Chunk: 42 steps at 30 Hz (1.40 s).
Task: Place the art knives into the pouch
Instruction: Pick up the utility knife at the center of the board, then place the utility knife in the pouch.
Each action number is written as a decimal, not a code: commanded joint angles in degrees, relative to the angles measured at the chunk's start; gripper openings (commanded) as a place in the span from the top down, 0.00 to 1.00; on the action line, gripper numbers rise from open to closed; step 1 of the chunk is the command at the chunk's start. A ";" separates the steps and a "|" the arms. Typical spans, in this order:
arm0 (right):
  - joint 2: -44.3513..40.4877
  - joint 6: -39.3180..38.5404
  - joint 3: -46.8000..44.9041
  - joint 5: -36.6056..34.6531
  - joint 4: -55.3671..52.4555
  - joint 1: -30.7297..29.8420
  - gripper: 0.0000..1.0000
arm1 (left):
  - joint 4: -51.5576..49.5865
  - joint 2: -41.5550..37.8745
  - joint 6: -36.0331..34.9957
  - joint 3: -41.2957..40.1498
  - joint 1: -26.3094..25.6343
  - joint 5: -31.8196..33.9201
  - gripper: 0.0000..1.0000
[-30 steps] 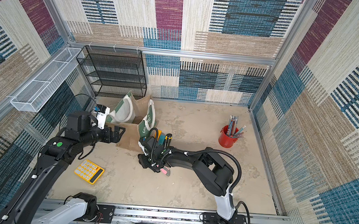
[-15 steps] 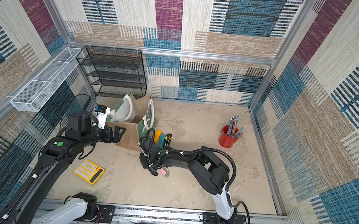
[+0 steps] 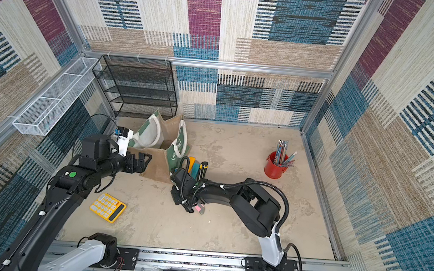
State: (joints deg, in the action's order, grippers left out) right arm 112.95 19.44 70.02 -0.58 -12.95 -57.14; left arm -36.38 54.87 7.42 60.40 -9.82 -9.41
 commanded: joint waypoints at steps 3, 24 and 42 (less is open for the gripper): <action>-2.13 2.56 -0.67 -3.96 -1.67 0.02 0.79 | 1.28 0.15 0.23 -0.05 0.07 -0.55 0.01; -5.05 7.95 3.21 -9.91 -2.70 3.55 0.88 | 2.06 -0.50 0.36 -0.33 0.08 -1.56 0.01; -16.27 6.93 2.93 -21.54 -1.60 6.34 0.92 | 2.93 -0.98 -0.30 -0.99 0.33 -1.49 0.01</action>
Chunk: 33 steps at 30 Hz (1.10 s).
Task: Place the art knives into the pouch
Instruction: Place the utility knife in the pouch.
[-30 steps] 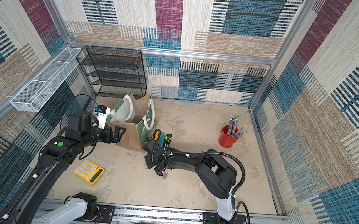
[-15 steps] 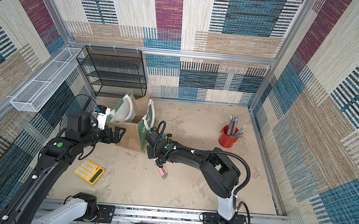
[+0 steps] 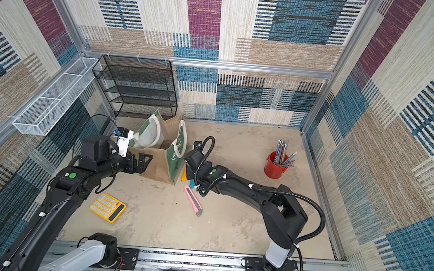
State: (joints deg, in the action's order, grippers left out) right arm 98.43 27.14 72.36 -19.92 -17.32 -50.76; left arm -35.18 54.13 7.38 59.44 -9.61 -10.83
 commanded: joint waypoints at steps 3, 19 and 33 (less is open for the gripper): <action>-2.73 -3.51 2.86 -0.73 3.82 -0.04 0.91 | 1.87 -0.23 -0.02 -0.16 0.20 -0.22 0.01; 13.50 -17.86 40.38 9.15 2.50 -0.04 0.88 | 3.18 -0.83 0.44 -1.08 0.28 -3.07 0.01; 35.09 -20.95 74.41 14.26 -5.31 0.31 0.86 | 5.03 -2.51 -0.17 -1.96 0.25 -7.81 0.01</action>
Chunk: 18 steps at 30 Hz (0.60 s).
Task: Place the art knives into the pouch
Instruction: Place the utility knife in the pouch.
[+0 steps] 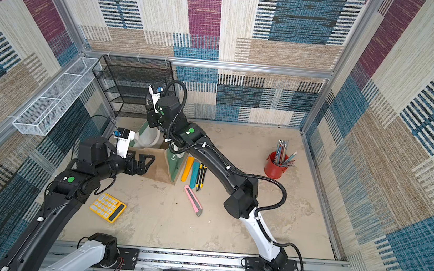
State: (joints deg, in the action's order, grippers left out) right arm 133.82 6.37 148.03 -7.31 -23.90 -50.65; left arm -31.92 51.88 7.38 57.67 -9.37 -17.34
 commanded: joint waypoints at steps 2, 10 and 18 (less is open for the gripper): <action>-1.39 0.45 -4.80 2.05 2.89 0.29 0.85 | 1.82 -0.33 -0.17 -0.17 0.05 -1.20 0.01; -0.76 1.01 -5.03 5.08 1.62 1.19 0.37 | 1.54 0.06 0.09 -0.10 0.04 -0.19 0.01; -4.17 1.37 -4.92 7.13 0.12 4.01 0.18 | 0.99 0.05 -0.26 0.16 0.03 0.98 0.01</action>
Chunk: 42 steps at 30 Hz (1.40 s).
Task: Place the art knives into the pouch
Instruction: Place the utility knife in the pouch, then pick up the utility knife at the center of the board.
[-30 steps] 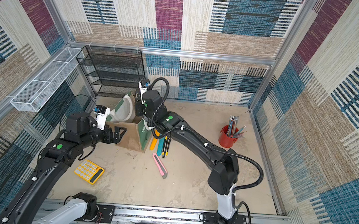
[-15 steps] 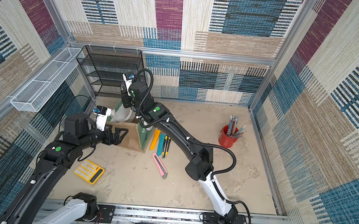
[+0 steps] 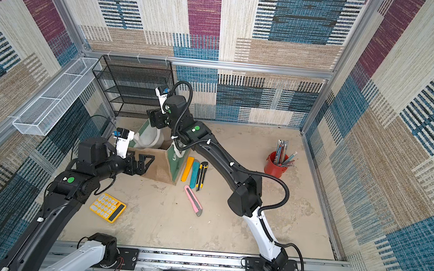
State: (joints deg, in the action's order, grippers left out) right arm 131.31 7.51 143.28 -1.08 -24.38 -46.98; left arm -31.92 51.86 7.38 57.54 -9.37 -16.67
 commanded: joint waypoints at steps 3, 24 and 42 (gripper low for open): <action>-3.92 0.04 -1.66 -1.85 -1.80 0.90 0.16 | 0.90 0.15 -0.26 0.29 0.05 0.49 0.01; -35.93 15.65 -72.88 0.51 17.56 9.84 0.38 | 1.16 0.71 -0.17 0.21 0.27 -0.28 0.01; -21.16 19.83 -71.38 3.98 14.28 12.17 0.49 | 1.17 0.54 -0.08 -0.15 0.49 0.58 0.01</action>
State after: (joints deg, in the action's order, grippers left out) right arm 109.16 26.09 71.85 1.52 -10.37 -35.09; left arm -31.90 52.36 7.38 57.52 -9.02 -16.64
